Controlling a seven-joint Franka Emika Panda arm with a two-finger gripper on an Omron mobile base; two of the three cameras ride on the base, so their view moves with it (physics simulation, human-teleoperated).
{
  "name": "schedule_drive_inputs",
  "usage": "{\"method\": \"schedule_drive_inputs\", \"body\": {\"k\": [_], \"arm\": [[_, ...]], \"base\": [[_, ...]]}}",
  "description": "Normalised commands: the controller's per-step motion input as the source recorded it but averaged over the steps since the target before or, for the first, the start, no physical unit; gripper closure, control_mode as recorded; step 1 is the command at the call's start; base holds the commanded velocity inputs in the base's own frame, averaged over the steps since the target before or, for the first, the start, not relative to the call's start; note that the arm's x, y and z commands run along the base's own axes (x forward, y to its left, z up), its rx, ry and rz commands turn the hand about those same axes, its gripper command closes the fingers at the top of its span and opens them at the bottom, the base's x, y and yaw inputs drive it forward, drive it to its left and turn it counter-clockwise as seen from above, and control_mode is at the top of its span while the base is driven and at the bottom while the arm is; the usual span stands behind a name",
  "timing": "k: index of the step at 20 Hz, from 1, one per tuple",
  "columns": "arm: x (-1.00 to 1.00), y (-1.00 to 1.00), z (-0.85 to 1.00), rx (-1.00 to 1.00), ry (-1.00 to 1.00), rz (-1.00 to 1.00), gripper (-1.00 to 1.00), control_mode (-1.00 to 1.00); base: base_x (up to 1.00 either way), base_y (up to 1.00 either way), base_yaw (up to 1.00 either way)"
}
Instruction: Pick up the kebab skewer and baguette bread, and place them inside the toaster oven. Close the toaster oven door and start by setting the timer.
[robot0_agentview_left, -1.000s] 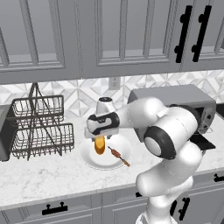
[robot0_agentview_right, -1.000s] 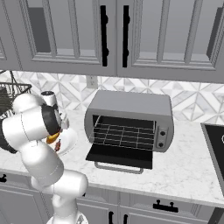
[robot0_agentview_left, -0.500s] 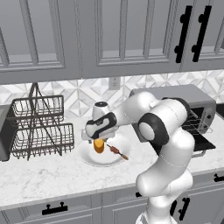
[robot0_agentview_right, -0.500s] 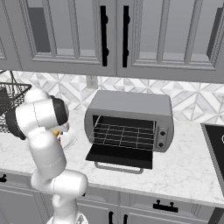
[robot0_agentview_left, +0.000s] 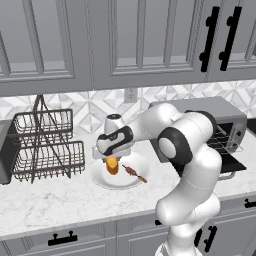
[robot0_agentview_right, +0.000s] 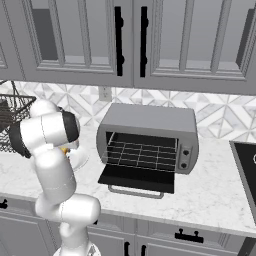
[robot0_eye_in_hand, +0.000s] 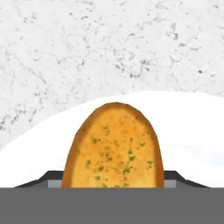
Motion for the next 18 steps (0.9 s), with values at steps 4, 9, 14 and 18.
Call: {"method": "schedule_drive_inputs", "body": {"k": [4,9,14,18], "arm": [[-0.08,-0.03,0.12,0.0,-0.06,-0.09,1.0,-1.0],[-0.4,-0.03,0.81,0.0,-0.14,-0.18,1.0,-1.0],[-0.43,-0.17,1.0,0.02,-0.03,-0.14,1.0,-1.0],[-0.64,-0.32,0.76,0.04,0.0,-0.14,1.0,-1.0]], "base": [[0.0,0.0,0.0],[0.0,0.0,0.0],[0.0,0.0,0.0],[0.0,0.0,0.0]]}}
